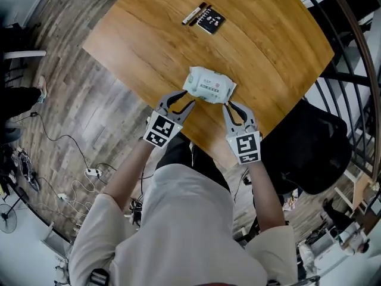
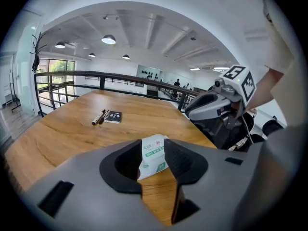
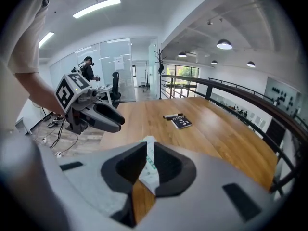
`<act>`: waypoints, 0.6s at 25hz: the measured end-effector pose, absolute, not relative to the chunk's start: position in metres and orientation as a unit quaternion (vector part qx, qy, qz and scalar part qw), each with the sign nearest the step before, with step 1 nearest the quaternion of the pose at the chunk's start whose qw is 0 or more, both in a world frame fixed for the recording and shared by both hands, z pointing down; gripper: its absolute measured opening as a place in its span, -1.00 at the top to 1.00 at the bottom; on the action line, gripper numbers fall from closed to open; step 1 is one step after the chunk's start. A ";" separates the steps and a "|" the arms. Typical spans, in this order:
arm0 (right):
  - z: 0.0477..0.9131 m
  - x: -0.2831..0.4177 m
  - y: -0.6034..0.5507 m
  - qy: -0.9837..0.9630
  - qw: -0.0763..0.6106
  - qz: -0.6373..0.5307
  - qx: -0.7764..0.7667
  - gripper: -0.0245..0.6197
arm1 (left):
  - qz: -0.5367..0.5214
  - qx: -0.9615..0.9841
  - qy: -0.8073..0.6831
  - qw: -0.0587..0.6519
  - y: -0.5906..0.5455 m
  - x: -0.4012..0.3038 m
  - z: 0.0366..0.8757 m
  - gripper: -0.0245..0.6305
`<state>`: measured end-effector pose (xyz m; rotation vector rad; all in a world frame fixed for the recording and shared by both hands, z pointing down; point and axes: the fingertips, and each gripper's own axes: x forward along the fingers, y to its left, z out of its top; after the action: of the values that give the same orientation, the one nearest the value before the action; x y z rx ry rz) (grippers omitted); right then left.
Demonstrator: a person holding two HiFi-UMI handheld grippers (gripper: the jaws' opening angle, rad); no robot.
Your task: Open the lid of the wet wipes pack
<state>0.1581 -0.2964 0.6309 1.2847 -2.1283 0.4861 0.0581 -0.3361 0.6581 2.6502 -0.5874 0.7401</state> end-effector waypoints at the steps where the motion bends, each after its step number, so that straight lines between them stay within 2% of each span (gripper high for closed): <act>1: 0.639 0.158 -0.299 -0.802 0.307 0.181 0.480 0.83 | 0.266 0.929 -0.200 0.159 -0.338 0.060 0.668 0.50; 15: 0.738 0.128 -0.325 -0.805 0.437 0.096 0.390 0.82 | 0.325 0.934 -0.128 0.078 -0.356 0.084 0.763 0.44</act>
<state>0.1283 -0.3253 0.7380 0.9702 -2.0017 0.2390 0.0839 -0.3563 0.7626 2.7971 -0.3842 0.9726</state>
